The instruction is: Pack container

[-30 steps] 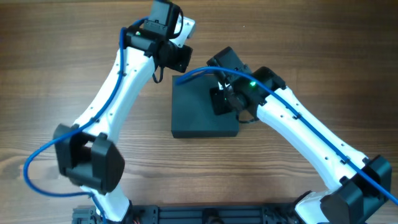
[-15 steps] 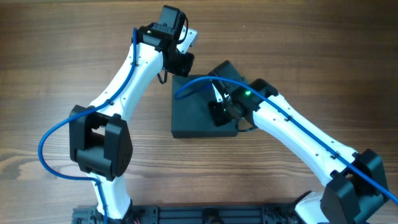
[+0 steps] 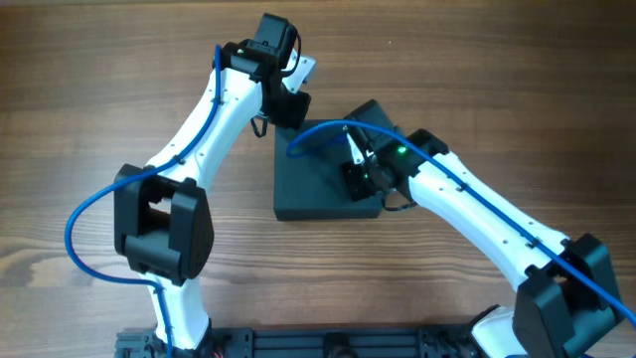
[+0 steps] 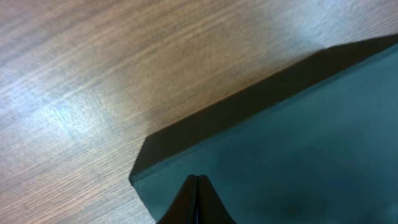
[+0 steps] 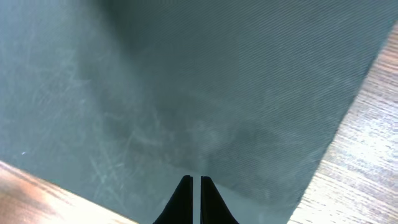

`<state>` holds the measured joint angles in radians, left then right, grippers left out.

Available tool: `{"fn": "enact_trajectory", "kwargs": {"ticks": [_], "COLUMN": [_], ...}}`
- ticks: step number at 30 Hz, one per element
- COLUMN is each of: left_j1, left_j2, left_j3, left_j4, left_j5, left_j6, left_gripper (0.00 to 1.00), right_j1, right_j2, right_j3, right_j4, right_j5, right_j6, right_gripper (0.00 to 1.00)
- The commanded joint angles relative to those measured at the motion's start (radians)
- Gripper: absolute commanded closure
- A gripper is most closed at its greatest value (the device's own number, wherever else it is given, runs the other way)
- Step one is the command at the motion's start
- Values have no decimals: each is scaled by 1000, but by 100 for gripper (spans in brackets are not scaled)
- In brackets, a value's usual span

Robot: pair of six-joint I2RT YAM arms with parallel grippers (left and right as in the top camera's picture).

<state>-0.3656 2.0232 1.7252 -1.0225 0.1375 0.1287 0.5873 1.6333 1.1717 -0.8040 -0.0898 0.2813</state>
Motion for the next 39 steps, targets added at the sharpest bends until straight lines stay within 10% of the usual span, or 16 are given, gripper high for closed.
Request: {"fn": "enact_trajectory", "kwargs": {"ticks": [1, 24, 33, 36, 39], "left_j1": [-17, -29, 68, 113, 169], "left_j2": [27, 15, -72, -100, -129], "left_j3": [-21, -157, -37, -5, -2], "left_j4": [1, 100, 76, 64, 73], "left_j5": [27, 20, -26, -52, -66], "left_j6": [-10, -10, -10, -10, -10], "left_gripper": [96, 96, 60, 26, 0], "right_j1": [-10, -21, -201, -279, -369], "right_j2": [-4, -3, -3, -3, -3], "right_j3": [-9, -153, 73, 163, 253], "right_j4": [10, 186, 180, 179, 189], "right_j5": [-13, -42, -37, -23, 15], "right_j6": [-22, -17, -60, -101, -116], "right_gripper": [95, 92, 86, 30, 0]}}
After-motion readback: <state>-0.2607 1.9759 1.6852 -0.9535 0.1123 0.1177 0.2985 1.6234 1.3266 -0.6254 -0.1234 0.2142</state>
